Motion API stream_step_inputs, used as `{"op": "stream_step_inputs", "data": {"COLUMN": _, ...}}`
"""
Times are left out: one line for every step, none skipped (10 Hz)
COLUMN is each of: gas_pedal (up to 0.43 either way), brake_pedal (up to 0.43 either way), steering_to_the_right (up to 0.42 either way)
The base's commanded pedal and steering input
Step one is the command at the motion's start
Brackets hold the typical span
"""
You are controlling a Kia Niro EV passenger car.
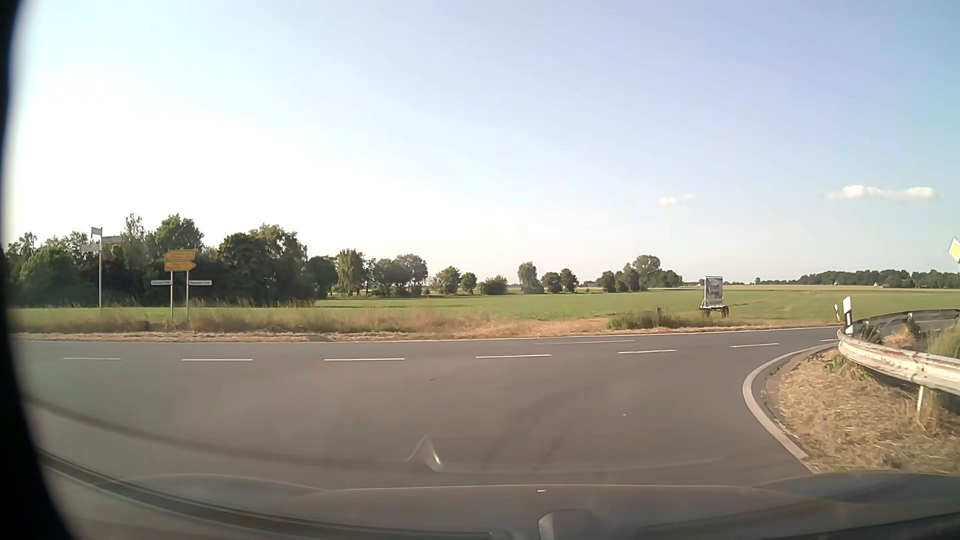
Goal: Follow the waypoints while adhering to traffic rules and regulations
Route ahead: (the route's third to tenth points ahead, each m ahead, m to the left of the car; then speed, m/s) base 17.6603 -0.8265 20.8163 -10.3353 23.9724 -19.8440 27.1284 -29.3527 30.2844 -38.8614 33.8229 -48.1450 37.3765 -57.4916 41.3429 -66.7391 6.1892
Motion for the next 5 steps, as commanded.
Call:
{"op": "stream_step_inputs", "data": {"gas_pedal": 0.0, "brake_pedal": 0.28, "steering_to_the_right": 0.085}}
{"op": "stream_step_inputs", "data": {"gas_pedal": 0.0, "brake_pedal": 0.274, "steering_to_the_right": 0.088}}
{"op": "stream_step_inputs", "data": {"gas_pedal": 0.0, "brake_pedal": 0.177, "steering_to_the_right": 0.09}}
{"op": "stream_step_inputs", "data": {"gas_pedal": 0.0, "brake_pedal": 0.006, "steering_to_the_right": 0.099}}
{"op": "stream_step_inputs", "data": {"gas_pedal": 0.0, "brake_pedal": 0.006, "steering_to_the_right": 0.107}}
